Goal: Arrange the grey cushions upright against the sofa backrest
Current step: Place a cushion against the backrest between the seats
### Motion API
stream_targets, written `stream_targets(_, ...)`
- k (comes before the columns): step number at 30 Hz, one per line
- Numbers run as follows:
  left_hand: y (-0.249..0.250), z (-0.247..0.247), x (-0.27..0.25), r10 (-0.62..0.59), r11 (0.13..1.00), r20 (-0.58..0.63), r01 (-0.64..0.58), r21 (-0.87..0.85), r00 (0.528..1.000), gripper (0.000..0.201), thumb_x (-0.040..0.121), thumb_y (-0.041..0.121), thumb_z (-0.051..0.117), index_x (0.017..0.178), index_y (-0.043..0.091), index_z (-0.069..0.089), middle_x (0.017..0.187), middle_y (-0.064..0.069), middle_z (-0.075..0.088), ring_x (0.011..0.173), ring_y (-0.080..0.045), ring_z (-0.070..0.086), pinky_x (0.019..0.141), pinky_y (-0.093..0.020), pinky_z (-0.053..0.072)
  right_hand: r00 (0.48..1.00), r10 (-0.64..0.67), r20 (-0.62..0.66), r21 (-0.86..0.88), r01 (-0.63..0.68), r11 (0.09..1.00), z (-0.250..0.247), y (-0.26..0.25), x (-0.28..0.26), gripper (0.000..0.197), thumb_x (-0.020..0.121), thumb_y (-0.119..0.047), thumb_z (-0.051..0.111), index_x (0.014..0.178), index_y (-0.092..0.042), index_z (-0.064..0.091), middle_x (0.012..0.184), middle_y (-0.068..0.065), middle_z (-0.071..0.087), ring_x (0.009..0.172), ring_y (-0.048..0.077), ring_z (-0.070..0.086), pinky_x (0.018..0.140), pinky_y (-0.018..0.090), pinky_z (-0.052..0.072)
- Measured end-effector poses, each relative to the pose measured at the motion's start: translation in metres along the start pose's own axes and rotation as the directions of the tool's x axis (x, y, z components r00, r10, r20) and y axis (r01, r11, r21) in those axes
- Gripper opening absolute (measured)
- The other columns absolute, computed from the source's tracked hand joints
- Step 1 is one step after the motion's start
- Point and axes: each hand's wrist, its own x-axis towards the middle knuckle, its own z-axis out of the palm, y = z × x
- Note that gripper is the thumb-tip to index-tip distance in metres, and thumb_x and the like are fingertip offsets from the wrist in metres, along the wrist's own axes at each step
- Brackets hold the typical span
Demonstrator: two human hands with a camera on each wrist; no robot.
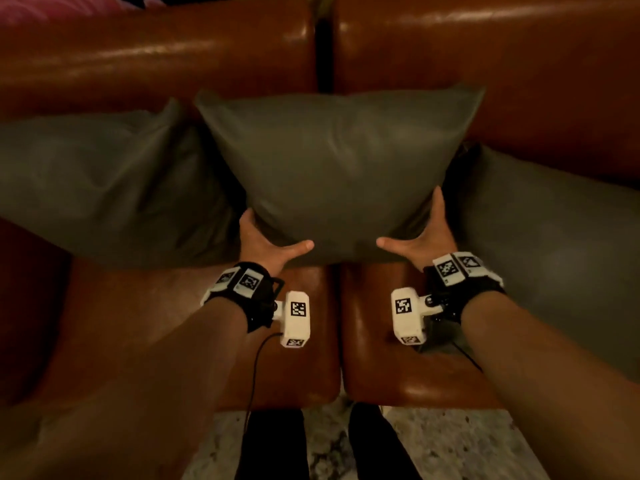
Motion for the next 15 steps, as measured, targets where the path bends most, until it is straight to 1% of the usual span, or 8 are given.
stream_targets(1, 0.000, 0.002, 0.006, -0.003, 1.000, -0.016, 0.003, 0.010, 1.000, 0.128, 0.053, 0.012, 0.099, 0.156, 0.012, 0.022, 0.152, -0.005, 0.044, 0.136, -0.016, 0.047, 0.115, -0.032, 0.038, 1.000, 0.025, 0.010, -0.008, -0.025, 1.000, 0.003, 0.006, 0.002, 0.157, 0.036, -0.054, 0.091, 0.162, -0.031, 0.001, 0.166, -0.002, 0.027, 0.151, 0.014, 0.031, 0.125, 0.040, 0.030)
stream_targets(5, 0.010, 0.003, 0.026, -0.033, 0.999, -0.065, 0.034, 0.014, 0.997, 0.144, 0.046, 0.019, 0.101, 0.159, 0.021, 0.013, 0.157, -0.002, 0.038, 0.142, -0.021, 0.042, 0.119, -0.041, 0.037, 0.994, 0.105, -0.034, 0.034, -0.104, 0.994, 0.007, 0.013, 0.023, 0.163, 0.029, -0.060, 0.091, 0.161, -0.035, -0.001, 0.165, 0.002, 0.026, 0.151, 0.021, 0.032, 0.123, 0.046, 0.032)
stream_targets(7, 0.013, 0.003, 0.035, -0.042, 0.999, -0.061, 0.044, 0.025, 0.997, 0.144, 0.048, 0.017, 0.101, 0.159, 0.023, 0.010, 0.158, -0.001, 0.035, 0.144, -0.021, 0.038, 0.119, -0.039, 0.035, 0.983, 0.174, -0.063, 0.066, -0.170, 0.983, 0.005, 0.011, 0.039, 0.165, 0.027, -0.057, 0.092, 0.159, -0.039, -0.006, 0.165, 0.002, 0.027, 0.150, 0.024, 0.035, 0.122, 0.049, 0.033)
stream_targets(9, 0.014, 0.004, 0.045, -0.047, 0.998, -0.041, 0.048, 0.034, 0.998, 0.146, 0.045, 0.020, 0.101, 0.160, 0.023, 0.010, 0.159, -0.001, 0.035, 0.145, -0.021, 0.037, 0.120, -0.042, 0.033, 0.978, 0.198, -0.064, 0.083, -0.192, 0.978, 0.003, 0.009, 0.051, 0.165, 0.025, -0.054, 0.095, 0.156, -0.047, -0.006, 0.162, 0.000, 0.032, 0.147, 0.025, 0.039, 0.118, 0.056, 0.037)
stream_targets(11, 0.015, 0.007, 0.051, -0.040, 0.999, -0.032, 0.040, 0.018, 0.999, 0.148, 0.037, 0.028, 0.102, 0.158, 0.022, 0.017, 0.155, 0.000, 0.042, 0.143, -0.021, 0.042, 0.120, -0.044, 0.035, 0.987, 0.151, -0.046, 0.128, -0.144, 0.981, 0.004, 0.007, 0.055, 0.157, 0.030, -0.048, 0.097, 0.156, -0.046, 0.004, 0.155, -0.005, 0.041, 0.140, 0.021, 0.046, 0.114, 0.057, 0.042)
stream_targets(12, 0.014, 0.009, 0.051, -0.044, 0.999, -0.024, 0.044, -0.004, 0.999, 0.147, 0.031, 0.034, 0.103, 0.155, 0.021, 0.024, 0.150, 0.001, 0.047, 0.138, -0.019, 0.048, 0.118, -0.044, 0.038, 0.993, 0.114, -0.045, 0.151, -0.106, 0.983, 0.006, 0.006, 0.052, 0.147, 0.037, -0.041, 0.099, 0.156, -0.040, 0.013, 0.150, -0.006, 0.046, 0.135, 0.016, 0.050, 0.113, 0.052, 0.044)
stream_targets(13, 0.012, 0.009, 0.050, -0.047, 0.999, -0.010, 0.047, -0.020, 0.999, 0.143, 0.029, 0.035, 0.103, 0.152, 0.020, 0.031, 0.143, 0.004, 0.053, 0.130, -0.015, 0.054, 0.114, -0.043, 0.044, 0.996, 0.072, -0.057, 0.167, -0.061, 0.984, 0.009, 0.007, 0.049, 0.135, 0.045, -0.032, 0.100, 0.155, -0.031, 0.022, 0.146, -0.006, 0.050, 0.128, 0.009, 0.054, 0.113, 0.043, 0.046)
stream_targets(15, 0.003, 0.008, 0.045, -0.030, 0.999, -0.009, 0.029, -0.038, 1.000, 0.123, 0.040, 0.017, 0.102, 0.145, 0.014, 0.039, 0.129, 0.008, 0.060, 0.112, -0.001, 0.060, 0.102, -0.027, 0.053, 0.996, 0.005, -0.094, 0.187, 0.012, 0.982, 0.013, 0.010, 0.039, 0.114, 0.057, -0.012, 0.098, 0.151, -0.018, 0.034, 0.140, -0.004, 0.056, 0.113, -0.011, 0.057, 0.104, 0.013, 0.046)
